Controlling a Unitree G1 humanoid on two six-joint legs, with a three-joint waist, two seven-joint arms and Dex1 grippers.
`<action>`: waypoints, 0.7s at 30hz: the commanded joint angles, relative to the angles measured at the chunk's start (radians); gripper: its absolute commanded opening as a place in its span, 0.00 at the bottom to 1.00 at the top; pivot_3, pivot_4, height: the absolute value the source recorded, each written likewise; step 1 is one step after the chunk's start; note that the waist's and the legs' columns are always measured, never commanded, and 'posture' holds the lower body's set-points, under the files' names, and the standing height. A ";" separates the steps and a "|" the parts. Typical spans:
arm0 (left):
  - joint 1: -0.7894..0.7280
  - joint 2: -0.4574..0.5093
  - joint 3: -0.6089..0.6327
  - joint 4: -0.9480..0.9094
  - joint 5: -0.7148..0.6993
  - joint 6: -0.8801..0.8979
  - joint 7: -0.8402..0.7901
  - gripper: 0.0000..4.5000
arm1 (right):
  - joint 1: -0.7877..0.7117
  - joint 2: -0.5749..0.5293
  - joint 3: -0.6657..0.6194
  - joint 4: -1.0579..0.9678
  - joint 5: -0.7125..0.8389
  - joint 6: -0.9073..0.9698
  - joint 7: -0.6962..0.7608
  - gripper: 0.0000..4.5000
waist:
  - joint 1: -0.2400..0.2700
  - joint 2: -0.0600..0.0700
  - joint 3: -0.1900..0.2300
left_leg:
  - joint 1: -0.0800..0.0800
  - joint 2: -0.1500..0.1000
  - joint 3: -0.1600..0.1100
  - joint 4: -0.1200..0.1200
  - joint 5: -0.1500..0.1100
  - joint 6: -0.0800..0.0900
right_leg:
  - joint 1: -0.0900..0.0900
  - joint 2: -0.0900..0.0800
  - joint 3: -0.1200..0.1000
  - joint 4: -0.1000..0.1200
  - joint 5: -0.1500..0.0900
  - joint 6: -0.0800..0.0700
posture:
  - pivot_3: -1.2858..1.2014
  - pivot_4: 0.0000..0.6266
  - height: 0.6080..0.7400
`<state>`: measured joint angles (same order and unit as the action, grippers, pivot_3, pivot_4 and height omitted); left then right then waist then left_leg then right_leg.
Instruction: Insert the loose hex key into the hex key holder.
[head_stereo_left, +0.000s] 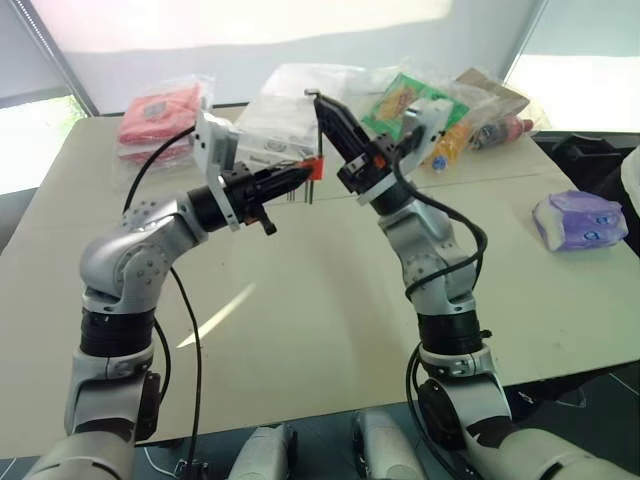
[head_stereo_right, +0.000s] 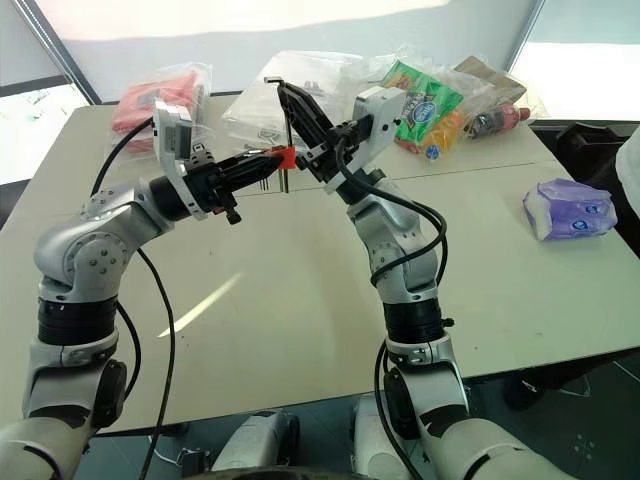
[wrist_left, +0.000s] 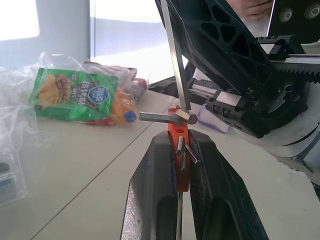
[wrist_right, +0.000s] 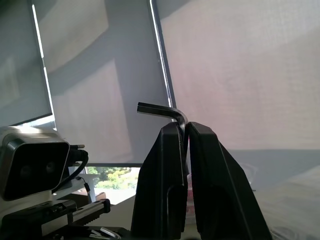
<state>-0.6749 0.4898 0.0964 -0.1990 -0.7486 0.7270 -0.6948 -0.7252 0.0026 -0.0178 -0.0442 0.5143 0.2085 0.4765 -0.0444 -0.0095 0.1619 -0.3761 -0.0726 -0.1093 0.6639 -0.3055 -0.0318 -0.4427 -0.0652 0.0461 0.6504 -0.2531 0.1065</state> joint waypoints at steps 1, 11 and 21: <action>-0.021 0.002 0.030 -0.034 -0.016 -0.016 -0.003 0.00 | -0.019 0.006 -0.004 -0.019 -0.003 -0.027 -0.002 0.01 | 0.000 0.000 0.000 | 0.000 0.000 0.000 0.000 0.000 0.000 | 0.000 0.000 0.000 0.000 0.000 0.000 | 0.52 0.24 1.00; -0.020 0.001 0.032 -0.037 -0.024 -0.014 -0.001 0.00 | -0.018 0.010 0.002 -0.010 -0.005 -0.034 -0.001 0.01 | 0.000 0.000 0.000 | 0.000 0.000 0.000 0.000 0.000 0.000 | 0.000 0.000 0.000 0.000 0.000 0.000 | 0.52 0.24 1.00; -0.019 0.000 0.032 -0.043 -0.031 -0.011 0.003 0.00 | -0.011 0.012 0.005 -0.007 -0.011 -0.037 -0.001 0.01 | 0.000 0.000 0.000 | 0.000 0.000 0.000 0.000 0.000 0.000 | 0.000 0.000 0.000 0.000 0.000 0.000 | 0.52 0.24 1.00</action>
<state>-0.6748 0.4897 0.0965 -0.2008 -0.7633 0.7291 -0.6928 -0.7252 0.0059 -0.0157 -0.0345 0.5065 0.1921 0.4764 -0.0443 -0.0095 0.1619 -0.3761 -0.0726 -0.1094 0.6638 -0.3055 -0.0318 -0.4427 -0.0652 0.0461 0.6504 -0.2531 0.1065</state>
